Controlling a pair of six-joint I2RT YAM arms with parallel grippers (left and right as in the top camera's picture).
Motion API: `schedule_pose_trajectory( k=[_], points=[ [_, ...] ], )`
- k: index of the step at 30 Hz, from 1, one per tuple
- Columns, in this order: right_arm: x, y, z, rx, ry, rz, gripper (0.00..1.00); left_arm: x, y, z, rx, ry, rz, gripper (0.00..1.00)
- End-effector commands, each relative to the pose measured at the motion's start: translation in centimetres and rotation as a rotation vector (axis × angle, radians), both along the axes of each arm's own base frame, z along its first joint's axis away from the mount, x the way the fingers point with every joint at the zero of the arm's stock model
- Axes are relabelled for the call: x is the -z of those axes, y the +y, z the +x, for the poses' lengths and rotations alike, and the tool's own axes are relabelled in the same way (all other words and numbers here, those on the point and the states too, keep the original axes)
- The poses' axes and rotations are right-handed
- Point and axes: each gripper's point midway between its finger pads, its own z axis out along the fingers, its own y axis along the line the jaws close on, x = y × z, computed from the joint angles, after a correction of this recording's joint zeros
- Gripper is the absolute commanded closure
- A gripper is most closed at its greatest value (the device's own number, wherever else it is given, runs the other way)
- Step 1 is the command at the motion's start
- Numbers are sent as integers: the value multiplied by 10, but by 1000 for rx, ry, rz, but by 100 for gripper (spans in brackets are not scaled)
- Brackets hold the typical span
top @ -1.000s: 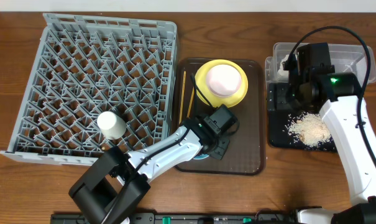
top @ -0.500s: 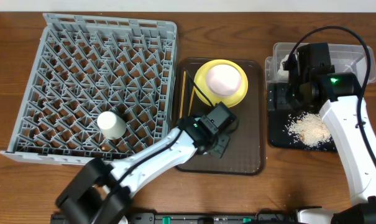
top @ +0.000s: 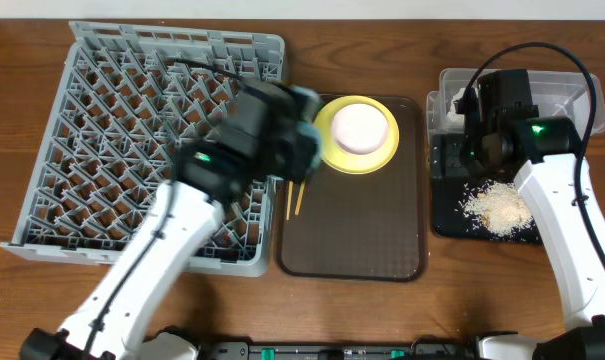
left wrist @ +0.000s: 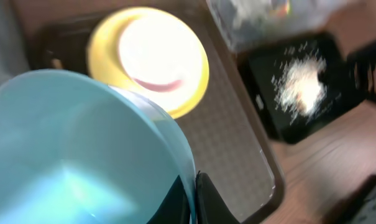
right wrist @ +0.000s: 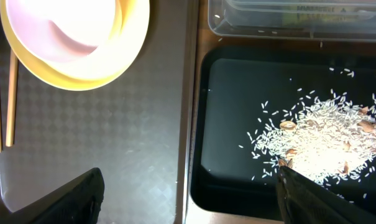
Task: Sort waste into correct bins and load items into the dishwasher
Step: 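Carry the light-blue bowl with the left gripper into the dish rack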
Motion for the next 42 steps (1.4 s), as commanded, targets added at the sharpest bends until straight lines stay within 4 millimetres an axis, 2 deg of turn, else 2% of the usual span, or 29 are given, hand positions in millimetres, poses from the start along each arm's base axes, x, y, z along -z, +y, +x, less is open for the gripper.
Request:
schedule_pose_trajectory(
  k=[1,7,10,13,17,21,25,33,41,42],
  points=[
    [-5,-3,1,6,-14,-5,14,-21,20,8,55,30,-181,94],
    [-5,-3,1,6,-13,-5,14,-41,80,38,0,44,-442,94],
    [-5,-3,1,6,-12,-5,13,-44,104,49,-1,55,-561,94],
    [-5,-3,1,6,-12,-5,13,-38,129,60,-12,79,-667,94],
    [-5,-3,1,6,-12,-5,14,-19,163,73,-64,131,-774,94],
    [-5,-3,1,6,-12,-5,14,-5,184,79,-72,167,-885,94],
    [-5,-3,0,6,-10,-5,14,20,202,87,-132,211,-917,94],
    [-4,-3,-1,6,-2,-6,14,48,219,95,-189,235,-919,93],
    [-4,-3,-2,6,1,-6,14,73,248,101,-329,234,-795,83],
    [-4,-3,-2,6,1,-6,14,75,251,101,-341,232,-787,77]
  ],
)
